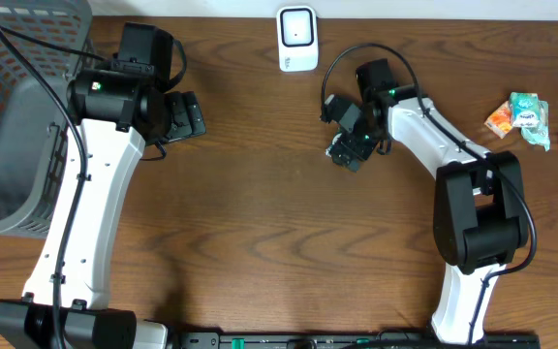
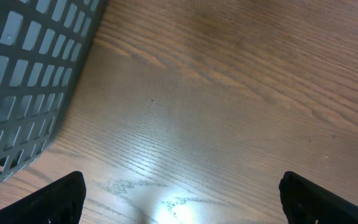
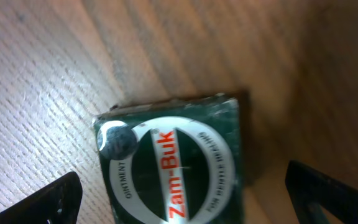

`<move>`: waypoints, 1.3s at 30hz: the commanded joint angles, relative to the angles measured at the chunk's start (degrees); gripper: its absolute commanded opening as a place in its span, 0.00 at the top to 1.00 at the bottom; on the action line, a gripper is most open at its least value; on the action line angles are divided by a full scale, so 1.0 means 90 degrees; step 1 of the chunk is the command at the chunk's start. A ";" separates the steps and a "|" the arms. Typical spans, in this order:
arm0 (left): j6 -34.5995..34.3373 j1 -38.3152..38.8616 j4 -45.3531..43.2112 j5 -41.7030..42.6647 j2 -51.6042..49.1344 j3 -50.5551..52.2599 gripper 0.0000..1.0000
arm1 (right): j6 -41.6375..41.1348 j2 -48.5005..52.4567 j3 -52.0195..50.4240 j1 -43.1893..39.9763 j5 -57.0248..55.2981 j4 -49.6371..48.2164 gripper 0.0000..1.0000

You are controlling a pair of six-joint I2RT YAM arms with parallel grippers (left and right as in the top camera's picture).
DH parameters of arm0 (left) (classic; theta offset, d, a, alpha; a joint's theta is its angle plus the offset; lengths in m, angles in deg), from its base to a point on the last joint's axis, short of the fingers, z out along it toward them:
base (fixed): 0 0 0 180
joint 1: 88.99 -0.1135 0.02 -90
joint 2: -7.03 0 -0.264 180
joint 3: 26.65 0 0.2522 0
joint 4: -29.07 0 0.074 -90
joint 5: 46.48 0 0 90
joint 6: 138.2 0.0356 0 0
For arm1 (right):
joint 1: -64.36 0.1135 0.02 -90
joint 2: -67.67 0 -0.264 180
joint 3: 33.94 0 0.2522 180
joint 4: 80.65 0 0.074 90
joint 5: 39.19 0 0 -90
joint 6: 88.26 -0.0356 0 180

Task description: Scan the item barcode

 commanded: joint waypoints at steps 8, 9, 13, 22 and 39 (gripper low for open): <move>0.0063 -0.0017 0.0019 -0.0083 0.0044 -0.0058 0.02 | -0.0627 0.0053 -0.0185 0.0068 0.0690 -0.0010 0.37; 0.0063 -0.0017 0.0019 -0.0083 0.0044 -0.0058 0.02 | -0.0758 0.0053 -0.0185 0.0078 0.0848 0.0005 0.37; 0.0063 -0.0017 0.0019 -0.0083 0.0044 -0.0058 0.02 | -0.1443 0.0051 -0.0185 0.0182 0.1154 0.0163 0.37; 0.0063 -0.0017 0.0019 -0.0083 0.0044 -0.0058 0.02 | -0.1659 0.0053 -0.0185 0.0690 0.0425 0.0362 0.25; 0.0063 -0.0017 0.0019 -0.0083 0.0044 -0.0058 0.02 | -0.1637 0.0056 -0.0551 0.0789 -0.0673 0.0274 0.32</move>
